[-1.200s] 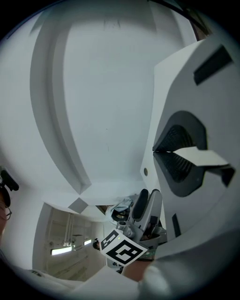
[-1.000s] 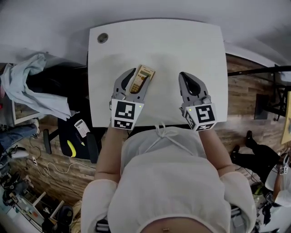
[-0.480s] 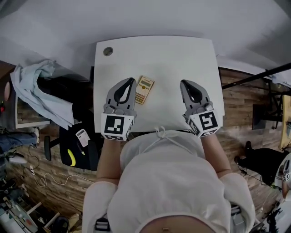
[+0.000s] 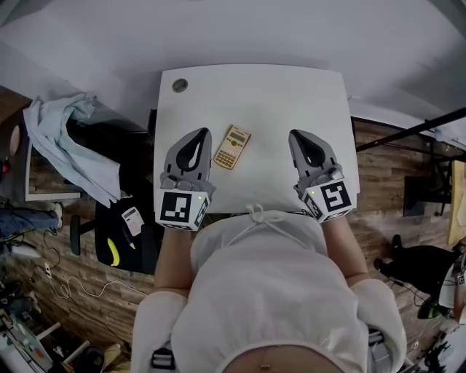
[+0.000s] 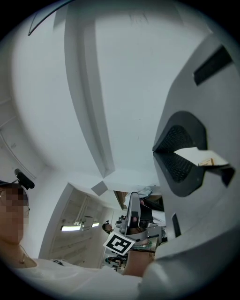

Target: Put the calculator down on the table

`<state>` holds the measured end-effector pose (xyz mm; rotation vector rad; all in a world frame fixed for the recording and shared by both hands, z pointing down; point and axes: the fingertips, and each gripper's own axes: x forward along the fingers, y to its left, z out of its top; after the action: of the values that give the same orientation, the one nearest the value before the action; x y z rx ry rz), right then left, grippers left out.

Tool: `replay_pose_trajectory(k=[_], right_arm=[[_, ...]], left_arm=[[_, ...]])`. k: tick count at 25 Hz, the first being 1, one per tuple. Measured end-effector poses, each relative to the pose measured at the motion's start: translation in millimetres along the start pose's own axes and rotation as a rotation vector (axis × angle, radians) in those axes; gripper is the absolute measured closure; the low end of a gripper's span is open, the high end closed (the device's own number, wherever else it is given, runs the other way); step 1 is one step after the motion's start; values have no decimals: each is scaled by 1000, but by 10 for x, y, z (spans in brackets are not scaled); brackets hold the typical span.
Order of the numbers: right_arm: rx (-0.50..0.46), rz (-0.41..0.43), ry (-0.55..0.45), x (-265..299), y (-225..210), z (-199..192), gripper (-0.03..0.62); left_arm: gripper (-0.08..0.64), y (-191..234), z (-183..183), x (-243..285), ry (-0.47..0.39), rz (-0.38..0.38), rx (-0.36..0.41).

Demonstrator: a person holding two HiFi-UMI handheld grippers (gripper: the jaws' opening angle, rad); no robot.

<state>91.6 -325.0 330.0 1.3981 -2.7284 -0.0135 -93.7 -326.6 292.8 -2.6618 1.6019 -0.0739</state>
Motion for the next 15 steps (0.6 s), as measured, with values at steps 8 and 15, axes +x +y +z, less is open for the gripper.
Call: replay_pose_trajectory(k=[8, 15], right_arm=[[13, 4, 0, 128, 17, -1, 591], [10, -10, 6, 192, 10, -8, 591]], left_arm=[[542, 38, -50, 40, 22, -17, 16], [541, 30, -116, 50, 57, -24, 23]])
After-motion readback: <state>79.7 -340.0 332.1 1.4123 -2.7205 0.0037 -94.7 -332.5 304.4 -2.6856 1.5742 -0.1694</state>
